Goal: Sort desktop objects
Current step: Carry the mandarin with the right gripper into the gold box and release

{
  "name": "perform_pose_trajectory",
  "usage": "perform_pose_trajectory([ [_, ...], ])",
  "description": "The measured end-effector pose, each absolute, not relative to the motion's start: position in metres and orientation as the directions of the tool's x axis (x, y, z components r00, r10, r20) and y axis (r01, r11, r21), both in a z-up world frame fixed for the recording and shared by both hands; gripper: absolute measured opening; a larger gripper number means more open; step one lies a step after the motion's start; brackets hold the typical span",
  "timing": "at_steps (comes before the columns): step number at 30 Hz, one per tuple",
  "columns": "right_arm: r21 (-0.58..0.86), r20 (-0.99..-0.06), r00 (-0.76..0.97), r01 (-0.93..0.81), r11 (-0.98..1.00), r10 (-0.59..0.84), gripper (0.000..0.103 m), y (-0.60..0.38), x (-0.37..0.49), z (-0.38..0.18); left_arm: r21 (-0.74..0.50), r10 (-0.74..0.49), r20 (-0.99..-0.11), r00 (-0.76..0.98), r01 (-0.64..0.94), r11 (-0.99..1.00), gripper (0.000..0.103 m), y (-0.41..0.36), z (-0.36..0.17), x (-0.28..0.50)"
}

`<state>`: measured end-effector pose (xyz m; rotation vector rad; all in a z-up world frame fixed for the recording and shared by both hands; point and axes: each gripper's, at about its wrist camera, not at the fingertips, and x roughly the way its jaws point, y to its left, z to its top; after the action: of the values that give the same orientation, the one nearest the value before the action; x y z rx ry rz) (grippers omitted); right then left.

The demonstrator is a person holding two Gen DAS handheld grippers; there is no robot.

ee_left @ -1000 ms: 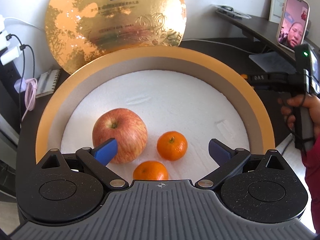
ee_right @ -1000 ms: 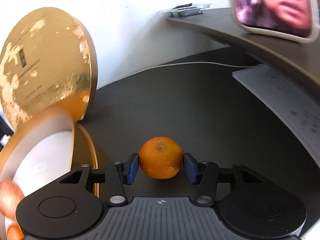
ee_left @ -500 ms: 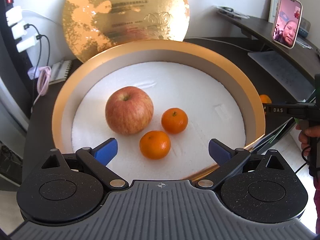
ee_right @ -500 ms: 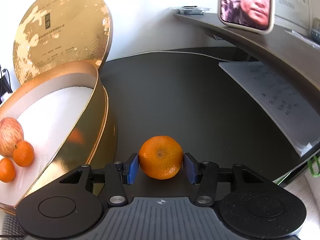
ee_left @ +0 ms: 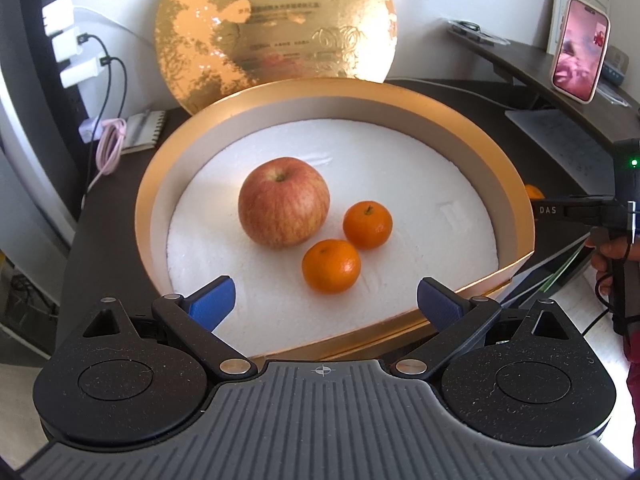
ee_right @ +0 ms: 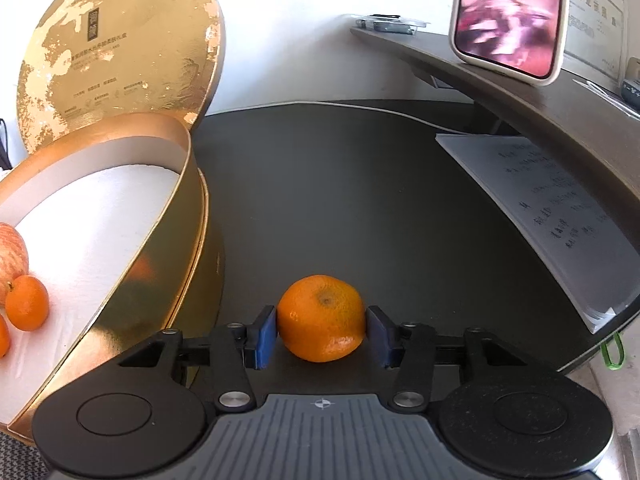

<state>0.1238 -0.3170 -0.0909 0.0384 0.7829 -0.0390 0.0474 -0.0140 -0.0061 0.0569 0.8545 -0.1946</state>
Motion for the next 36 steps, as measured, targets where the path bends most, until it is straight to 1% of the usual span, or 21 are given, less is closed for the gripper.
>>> perform_pose_trajectory([
  [5,0.031,-0.688,0.726,0.060,0.998,-0.022,0.048,-0.314,0.110,-0.076,-0.050,-0.161,-0.744,0.648,0.187,0.981,0.100,-0.004,-0.005,0.040],
  [12,0.044,-0.611,0.791,0.035,0.998,-0.001,0.048,-0.296,0.075,-0.034,-0.074,-0.183,-0.726,0.663,0.188,0.979,0.100,0.011,-0.003,0.032],
  [17,0.040,-0.559,0.828,-0.024,0.999,0.042,0.048,-0.272,0.062,-0.009,-0.070,-0.155,-0.710,0.687,0.150,0.986,0.100,0.028,-0.001,0.027],
  [21,0.047,-0.543,0.832,-0.101,0.994,0.110,0.048,-0.246,0.059,0.004,-0.074,-0.122,-0.699,0.705,0.098,0.992,0.100,0.046,0.001,0.024],
  [24,0.052,-0.552,0.817,-0.167,0.985,0.167,0.048,-0.224,0.065,0.006,-0.083,-0.107,-0.695,0.711,0.068,0.994,0.100,0.060,0.001,0.022],
  [29,0.060,-0.601,0.766,-0.242,0.968,0.229,0.048,-0.191,0.093,-0.006,-0.090,-0.096,-0.696,0.711,0.045,0.995,0.100,0.074,-0.001,0.020],
  [33,0.065,-0.649,0.716,-0.284,0.957,0.256,0.048,-0.166,0.116,-0.020,-0.096,-0.095,-0.704,0.704,0.039,0.995,0.100,0.080,-0.005,0.021],
  [36,0.035,-0.689,0.686,-0.288,0.957,0.232,0.048,-0.154,0.131,-0.033,-0.096,-0.095,-0.711,0.697,0.038,0.995,0.100,0.082,-0.009,0.025],
])
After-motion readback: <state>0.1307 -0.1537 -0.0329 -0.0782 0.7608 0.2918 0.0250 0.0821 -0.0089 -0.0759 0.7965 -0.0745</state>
